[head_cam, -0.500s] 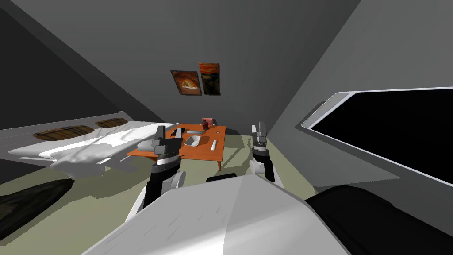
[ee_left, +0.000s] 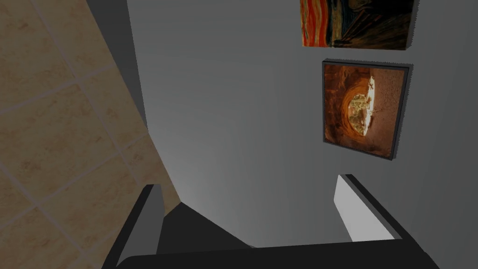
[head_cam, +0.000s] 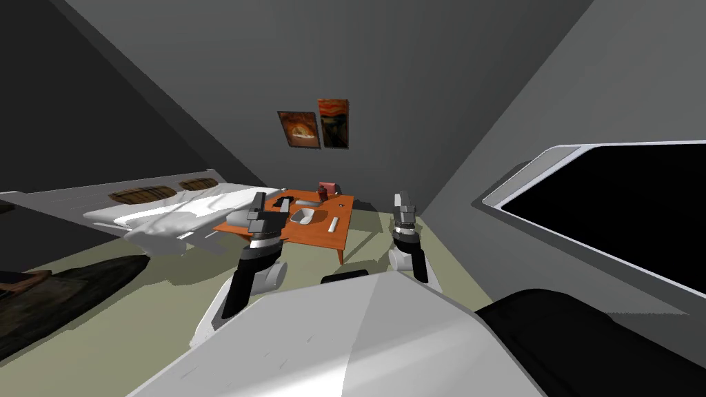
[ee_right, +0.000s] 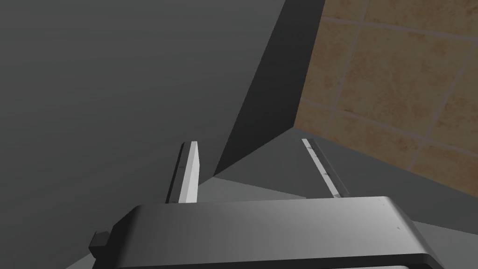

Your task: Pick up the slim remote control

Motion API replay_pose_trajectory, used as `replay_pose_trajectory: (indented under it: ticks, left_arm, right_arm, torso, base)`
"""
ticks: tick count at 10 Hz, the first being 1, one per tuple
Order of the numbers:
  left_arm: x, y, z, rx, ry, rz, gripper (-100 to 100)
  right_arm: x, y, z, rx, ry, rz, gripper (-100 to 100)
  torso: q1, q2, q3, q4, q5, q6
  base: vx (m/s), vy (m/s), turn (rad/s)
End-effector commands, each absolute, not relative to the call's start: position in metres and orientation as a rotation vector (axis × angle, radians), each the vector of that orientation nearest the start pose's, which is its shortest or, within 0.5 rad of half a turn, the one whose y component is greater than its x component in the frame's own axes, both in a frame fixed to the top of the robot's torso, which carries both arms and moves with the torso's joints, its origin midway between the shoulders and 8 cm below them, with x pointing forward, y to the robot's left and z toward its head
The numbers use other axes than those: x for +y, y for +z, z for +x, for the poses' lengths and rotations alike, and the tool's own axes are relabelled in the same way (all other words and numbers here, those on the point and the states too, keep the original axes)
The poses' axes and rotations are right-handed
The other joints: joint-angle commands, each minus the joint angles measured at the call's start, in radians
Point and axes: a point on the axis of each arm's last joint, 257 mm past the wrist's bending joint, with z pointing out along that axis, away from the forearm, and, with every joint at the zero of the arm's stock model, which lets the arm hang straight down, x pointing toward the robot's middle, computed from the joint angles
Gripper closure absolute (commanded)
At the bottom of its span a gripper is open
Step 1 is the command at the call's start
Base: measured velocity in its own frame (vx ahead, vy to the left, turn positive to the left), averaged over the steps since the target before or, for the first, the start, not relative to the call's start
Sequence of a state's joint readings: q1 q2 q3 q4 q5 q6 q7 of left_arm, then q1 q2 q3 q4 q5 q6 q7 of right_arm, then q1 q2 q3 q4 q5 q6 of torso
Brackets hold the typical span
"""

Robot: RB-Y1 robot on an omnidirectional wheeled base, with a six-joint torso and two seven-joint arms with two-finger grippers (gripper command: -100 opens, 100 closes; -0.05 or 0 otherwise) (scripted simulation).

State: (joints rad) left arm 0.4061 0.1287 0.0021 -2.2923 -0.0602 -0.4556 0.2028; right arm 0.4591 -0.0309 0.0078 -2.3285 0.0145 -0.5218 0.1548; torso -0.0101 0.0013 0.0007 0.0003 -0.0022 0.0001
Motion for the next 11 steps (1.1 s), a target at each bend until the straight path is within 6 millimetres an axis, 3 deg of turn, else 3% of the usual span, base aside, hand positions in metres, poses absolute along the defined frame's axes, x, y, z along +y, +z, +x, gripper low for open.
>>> replay_pose_trajectory:
  ticks: [1,6,11]
  left_arm:
    - [0.253,0.044,0.371,0.708,-1.499,-0.6,-100]
    - [0.27,0.017,0.416,0.787,-1.515,-0.736,-100]
    - [0.286,-0.011,0.446,0.846,-1.496,-0.867,-100]
  right_arm:
    - [-0.263,0.062,0.332,0.6,1.194,0.487,0]
    - [-0.263,0.062,0.332,0.6,1.194,0.487,0]
    - [-0.263,0.062,0.332,0.6,1.194,0.487,0]
  torso:
    - [0.0,0.0,0.0,0.0,0.0,0.0]
    - [0.003,-0.002,-0.001,-0.001,0.001,0.0]
    - [0.003,-0.004,-0.002,-0.001,0.001,0.0]
  base:
    - [-0.042,-0.158,0.156]
    - [-0.006,-0.127,0.148]
    - [0.005,-0.099,0.085]
